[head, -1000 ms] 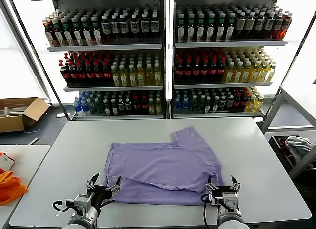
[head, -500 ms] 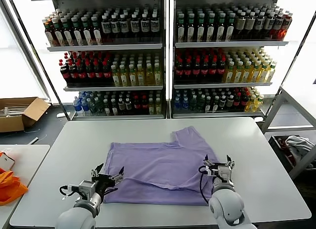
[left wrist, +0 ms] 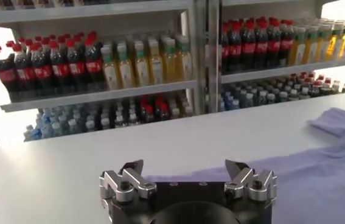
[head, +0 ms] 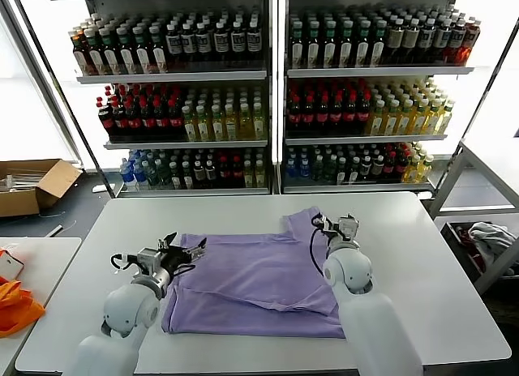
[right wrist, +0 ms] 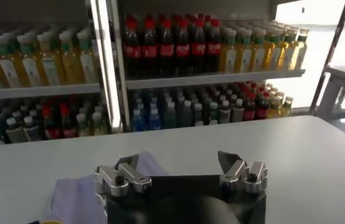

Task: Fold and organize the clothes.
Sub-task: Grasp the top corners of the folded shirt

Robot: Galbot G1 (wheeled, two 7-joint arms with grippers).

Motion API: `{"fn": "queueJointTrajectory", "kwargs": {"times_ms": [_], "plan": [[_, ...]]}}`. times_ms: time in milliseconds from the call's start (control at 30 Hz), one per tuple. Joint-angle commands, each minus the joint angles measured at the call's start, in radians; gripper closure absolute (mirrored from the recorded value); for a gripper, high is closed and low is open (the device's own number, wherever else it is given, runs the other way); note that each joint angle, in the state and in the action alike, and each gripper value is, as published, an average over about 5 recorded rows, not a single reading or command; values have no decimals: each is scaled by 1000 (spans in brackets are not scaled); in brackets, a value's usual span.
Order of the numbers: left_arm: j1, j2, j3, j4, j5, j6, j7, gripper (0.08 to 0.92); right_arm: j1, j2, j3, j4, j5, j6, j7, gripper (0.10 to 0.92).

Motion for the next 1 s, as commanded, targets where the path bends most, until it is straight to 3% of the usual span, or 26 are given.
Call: {"fn": "queueJointTrajectory", "kwargs": {"times_ms": [33,367,1000], "plan": [[-244,-16,43,301,-42,-19,1,177,214,41,-30,-303,9,5,-49,203],[-248,-43,48,366,-7,-19,-1,177,234,95,-26,-433,-75,21,-78,203],[-188,-29,60,299,-3,8,4,177,215,96,-26,-431,-94,-2,-77,203]]}}
